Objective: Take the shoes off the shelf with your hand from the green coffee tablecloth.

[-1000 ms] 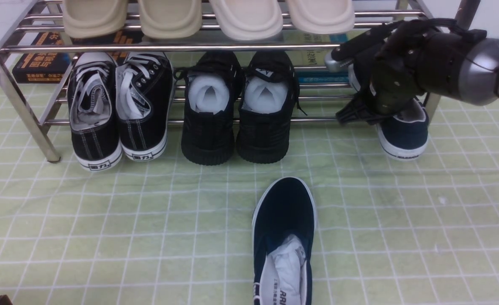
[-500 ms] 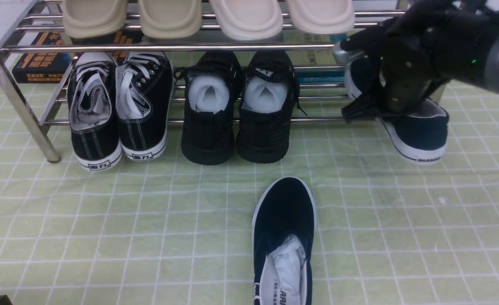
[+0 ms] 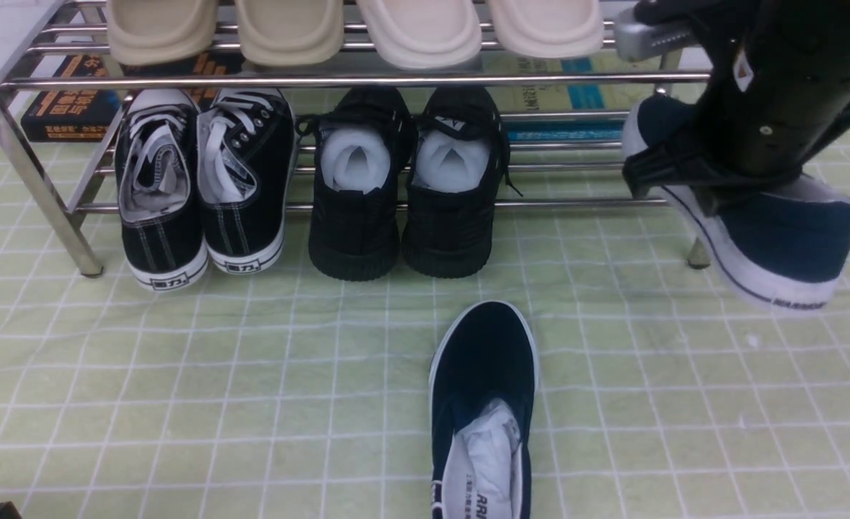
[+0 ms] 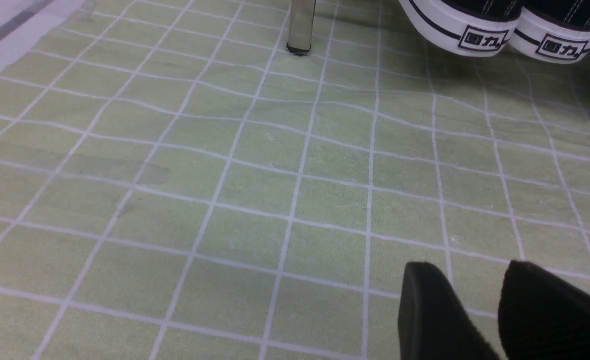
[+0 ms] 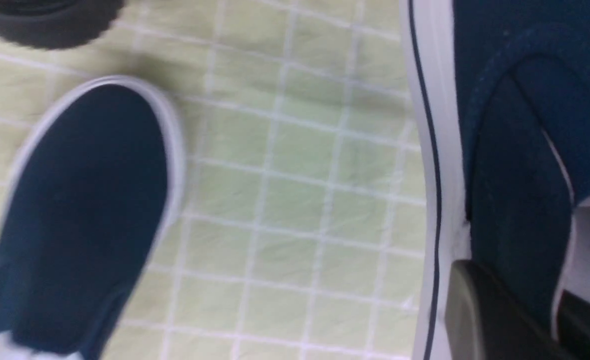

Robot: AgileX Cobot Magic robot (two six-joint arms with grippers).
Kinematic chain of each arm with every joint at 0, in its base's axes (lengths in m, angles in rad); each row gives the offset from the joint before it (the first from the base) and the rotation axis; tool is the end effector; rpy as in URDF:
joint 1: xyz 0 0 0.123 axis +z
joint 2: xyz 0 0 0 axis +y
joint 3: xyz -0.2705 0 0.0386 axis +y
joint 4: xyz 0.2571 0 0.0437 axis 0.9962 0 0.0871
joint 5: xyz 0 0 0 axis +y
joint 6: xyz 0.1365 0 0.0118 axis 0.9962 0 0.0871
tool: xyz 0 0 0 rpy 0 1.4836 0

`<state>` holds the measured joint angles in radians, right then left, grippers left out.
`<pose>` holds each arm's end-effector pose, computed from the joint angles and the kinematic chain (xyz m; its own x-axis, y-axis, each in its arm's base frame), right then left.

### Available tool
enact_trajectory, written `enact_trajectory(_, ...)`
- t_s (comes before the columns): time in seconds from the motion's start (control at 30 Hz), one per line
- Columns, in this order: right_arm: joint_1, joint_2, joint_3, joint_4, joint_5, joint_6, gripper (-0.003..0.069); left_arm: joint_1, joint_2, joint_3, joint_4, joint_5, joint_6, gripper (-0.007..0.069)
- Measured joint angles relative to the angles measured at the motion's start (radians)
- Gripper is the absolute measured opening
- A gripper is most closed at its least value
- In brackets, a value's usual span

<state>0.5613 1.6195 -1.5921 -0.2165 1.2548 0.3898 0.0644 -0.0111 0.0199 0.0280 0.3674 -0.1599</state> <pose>0.3196 0.1679 0.3035 -0.8893 -0.1937 -0.4143 -0.1849 0.9808 -0.0616 0.1175 0.0090 0.1609 -0.2719 -0.1512 -0.9504 -0.1112 0.9859 -0.1250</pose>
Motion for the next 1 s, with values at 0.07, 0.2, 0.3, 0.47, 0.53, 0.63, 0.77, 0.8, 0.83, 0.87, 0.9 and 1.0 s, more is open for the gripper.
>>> enact_trajectory(0.07,0.006,-0.004,0.018,0.065,-0.004,-0.01,0.0018,0.0,0.0,0.0,0.0,0.0,0.0,0.0242)
enact_trajectory(0.2,0.036,-0.005,0.077,0.115,-0.008,-0.015,0.0018,0.0,0.0,0.0,0.0,0.0,0.0,0.0242)
enact_trajectory(0.3,0.065,-0.005,0.158,0.133,-0.015,0.0,0.0018,0.0,0.0,0.0,0.0,0.0,0.0,0.0242)
enact_trajectory(0.47,0.101,-0.005,0.275,0.135,-0.023,0.074,0.0018,0.0,0.0,0.0,0.0,0.0,0.0,0.0242)
enact_trajectory(0.53,0.103,-0.005,0.299,0.135,-0.043,0.095,0.002,0.0,0.0,0.0,0.0,0.0,0.0,0.0242)
enact_trajectory(0.63,0.108,-0.005,0.353,0.133,-0.14,0.138,0.0021,0.0,0.0,0.0,0.0,0.0,0.0,0.0242)
enact_trajectory(0.77,0.108,-0.005,0.375,0.144,-0.186,0.152,0.0023,0.0,0.0,0.0,0.0,0.0,0.0,0.0242)
enact_trajectory(0.8,0.108,-0.005,0.376,0.151,-0.189,0.154,0.0024,0.0,0.0,0.0,0.0,0.0,0.0,0.0242)
enact_trajectory(0.83,0.108,-0.005,0.376,0.157,-0.192,0.155,0.0025,0.0,0.0,0.0,0.0,0.0,0.0,0.0242)
enact_trajectory(0.87,0.108,-0.005,0.376,0.158,-0.192,0.155,0.0025,0.0,0.0,0.0,0.0,0.0,0.0,0.0242)
enact_trajectory(0.9,0.108,-0.005,0.376,0.167,-0.198,0.157,0.0026,0.0,0.0,0.0,0.0,0.0,0.0,0.0242)
enact_trajectory(1.0,0.108,-0.005,0.376,0.187,-0.215,0.159,0.0027,0.0,0.0,0.0,0.0,0.0,0.0,0.0242)
